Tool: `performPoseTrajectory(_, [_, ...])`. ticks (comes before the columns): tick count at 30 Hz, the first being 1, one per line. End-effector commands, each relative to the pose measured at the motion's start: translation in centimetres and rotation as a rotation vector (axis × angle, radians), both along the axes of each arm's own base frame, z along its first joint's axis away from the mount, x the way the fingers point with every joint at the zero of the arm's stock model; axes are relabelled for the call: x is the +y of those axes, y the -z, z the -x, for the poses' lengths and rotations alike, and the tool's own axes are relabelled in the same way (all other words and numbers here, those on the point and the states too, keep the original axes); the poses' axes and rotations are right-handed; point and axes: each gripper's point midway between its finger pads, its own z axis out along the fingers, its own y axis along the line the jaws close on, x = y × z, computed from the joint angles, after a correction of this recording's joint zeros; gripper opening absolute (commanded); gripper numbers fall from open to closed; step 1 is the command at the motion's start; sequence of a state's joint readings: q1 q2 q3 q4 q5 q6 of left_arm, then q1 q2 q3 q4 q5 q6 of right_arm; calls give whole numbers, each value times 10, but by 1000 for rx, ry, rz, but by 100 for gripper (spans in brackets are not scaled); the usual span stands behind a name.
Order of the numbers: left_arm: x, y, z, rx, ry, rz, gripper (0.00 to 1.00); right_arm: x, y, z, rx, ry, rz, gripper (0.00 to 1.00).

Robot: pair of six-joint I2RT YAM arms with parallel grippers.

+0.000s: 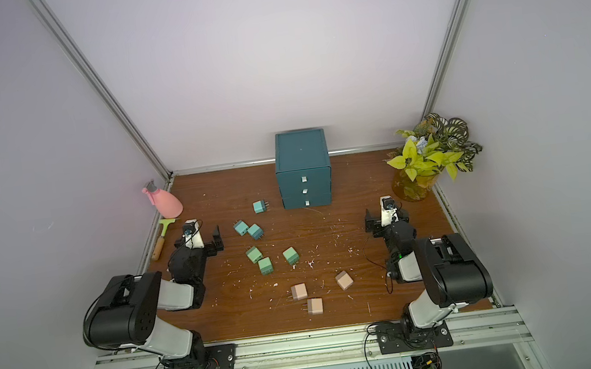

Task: Place the plugs into the drawer by color
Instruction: Adjust the storage box at the center of the board.

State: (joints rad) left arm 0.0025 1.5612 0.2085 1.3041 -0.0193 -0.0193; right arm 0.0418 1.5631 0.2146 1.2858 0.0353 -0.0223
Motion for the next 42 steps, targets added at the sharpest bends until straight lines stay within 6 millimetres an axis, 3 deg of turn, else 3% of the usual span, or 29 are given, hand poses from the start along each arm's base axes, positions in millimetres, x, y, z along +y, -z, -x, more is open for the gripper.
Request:
performPoseTrajectory(1, [3,-5,2,-22,-1,8,100,0,-17,-1,-61,-7,-10,100])
performPoseTrajectory(15, [3,-6,1,-24,6,12,100,1,-17,-2,-62,-9,-13,100])
performPoseTrajectory(18, [3,-6,1,-24,6,12,100,-8,-19,-3,-59,54,-10,100])
performPoseTrajectory(21, [9,-11,0,-29,-47,10,100,-17,-32,-4,-20,152,4,100])
performPoseTrajectory(23, [30,-22,-5,1,-230,-7,100,-15,-47,-6,17,182,-38,100])
performPoseTrajectory(28, [31,-54,-21,26,-352,-16,100,20,-84,-10,13,130,-152,100])
performPoseTrajectory(33, [4,-77,-48,136,-312,164,100,71,-120,-9,-18,27,-165,100])
performPoseTrajectory(36, [-23,-88,-64,229,-274,228,100,104,-137,-14,7,-85,-219,100])
performPoseTrajectory(42, [-113,-120,-94,328,13,318,100,157,-165,-34,81,-215,-237,99])
